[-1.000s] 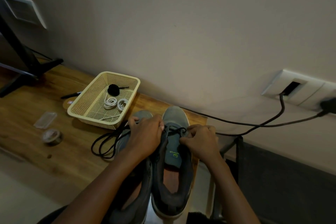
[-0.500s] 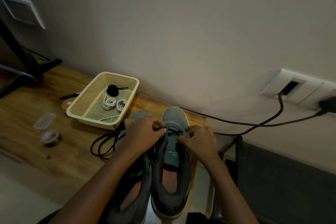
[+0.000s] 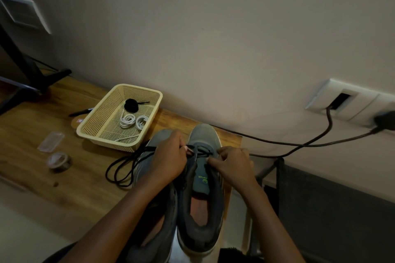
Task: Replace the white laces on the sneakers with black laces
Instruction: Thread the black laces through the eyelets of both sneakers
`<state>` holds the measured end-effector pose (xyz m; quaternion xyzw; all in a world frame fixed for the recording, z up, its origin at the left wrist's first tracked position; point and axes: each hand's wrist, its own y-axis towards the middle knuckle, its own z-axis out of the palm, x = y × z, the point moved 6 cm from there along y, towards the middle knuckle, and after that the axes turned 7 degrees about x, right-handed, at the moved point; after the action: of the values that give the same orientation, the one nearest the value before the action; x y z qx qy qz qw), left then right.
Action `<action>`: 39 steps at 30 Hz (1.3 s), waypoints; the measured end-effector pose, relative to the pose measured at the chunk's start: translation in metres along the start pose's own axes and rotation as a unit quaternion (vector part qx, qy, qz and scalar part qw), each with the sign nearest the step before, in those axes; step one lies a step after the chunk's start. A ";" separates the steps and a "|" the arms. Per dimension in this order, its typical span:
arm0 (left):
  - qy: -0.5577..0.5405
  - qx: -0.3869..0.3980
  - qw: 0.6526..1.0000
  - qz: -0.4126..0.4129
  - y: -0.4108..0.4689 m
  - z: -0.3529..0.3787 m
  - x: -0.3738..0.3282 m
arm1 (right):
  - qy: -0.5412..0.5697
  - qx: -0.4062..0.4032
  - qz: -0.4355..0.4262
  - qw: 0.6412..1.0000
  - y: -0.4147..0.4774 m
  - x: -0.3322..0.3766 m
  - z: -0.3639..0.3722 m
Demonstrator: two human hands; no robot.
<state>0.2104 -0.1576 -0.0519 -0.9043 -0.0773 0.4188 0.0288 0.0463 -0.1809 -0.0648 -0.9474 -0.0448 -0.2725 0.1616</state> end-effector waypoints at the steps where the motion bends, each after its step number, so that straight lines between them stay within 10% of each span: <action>1: -0.005 0.000 1.000 -0.001 0.000 0.000 0.000 | 0.000 0.002 -0.001 1.000 0.000 0.000 0.001; 16: -0.027 0.049 0.998 0.003 0.008 -0.003 0.007 | -0.007 0.048 -0.006 0.999 0.005 0.000 0.006; 22: 0.079 -0.071 0.994 -0.010 0.010 -0.035 0.022 | 0.131 -0.089 -0.030 0.987 0.003 0.008 -0.006; 26: 0.242 0.015 0.969 -0.055 0.011 -0.021 0.025 | 0.192 -0.119 -0.054 0.973 0.004 0.020 -0.006; 39: 0.210 0.075 0.974 -0.036 0.017 -0.011 0.028 | 0.285 -0.077 -0.051 0.954 0.018 0.051 -0.011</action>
<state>0.2392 -0.1701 -0.0680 -0.9639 -0.0706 0.2228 0.1277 0.0870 -0.2016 -0.0346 -0.8364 -0.0241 -0.5416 0.0803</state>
